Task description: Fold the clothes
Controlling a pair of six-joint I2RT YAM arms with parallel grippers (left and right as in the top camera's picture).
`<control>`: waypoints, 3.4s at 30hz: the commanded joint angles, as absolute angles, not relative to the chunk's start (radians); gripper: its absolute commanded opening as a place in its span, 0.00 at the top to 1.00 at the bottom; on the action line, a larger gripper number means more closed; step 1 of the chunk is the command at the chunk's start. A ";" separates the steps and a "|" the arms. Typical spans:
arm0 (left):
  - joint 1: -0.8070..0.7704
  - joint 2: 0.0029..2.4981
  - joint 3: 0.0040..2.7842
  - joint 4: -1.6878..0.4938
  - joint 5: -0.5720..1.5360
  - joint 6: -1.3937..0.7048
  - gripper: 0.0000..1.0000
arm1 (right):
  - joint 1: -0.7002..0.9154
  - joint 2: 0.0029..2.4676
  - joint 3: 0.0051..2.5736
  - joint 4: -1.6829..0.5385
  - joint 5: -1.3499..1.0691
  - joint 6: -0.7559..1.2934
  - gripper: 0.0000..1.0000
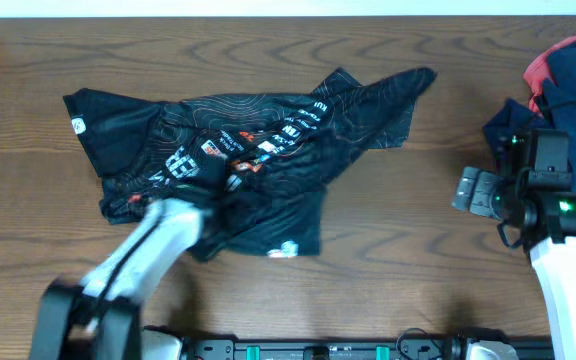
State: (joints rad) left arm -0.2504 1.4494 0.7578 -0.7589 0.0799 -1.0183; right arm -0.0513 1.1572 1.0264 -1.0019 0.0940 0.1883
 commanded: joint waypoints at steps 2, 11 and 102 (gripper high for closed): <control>-0.091 1.266 0.757 -0.863 0.059 -0.818 0.94 | -0.035 1.267 1.035 -0.980 -0.168 0.062 0.04; 0.073 1.117 0.756 -1.021 0.058 -0.697 0.94 | 0.077 1.535 1.035 -0.745 -0.269 0.187 0.09; 0.249 1.771 2.050 -0.204 0.665 -0.535 0.94 | -0.133 1.724 2.081 -0.607 0.056 0.299 0.99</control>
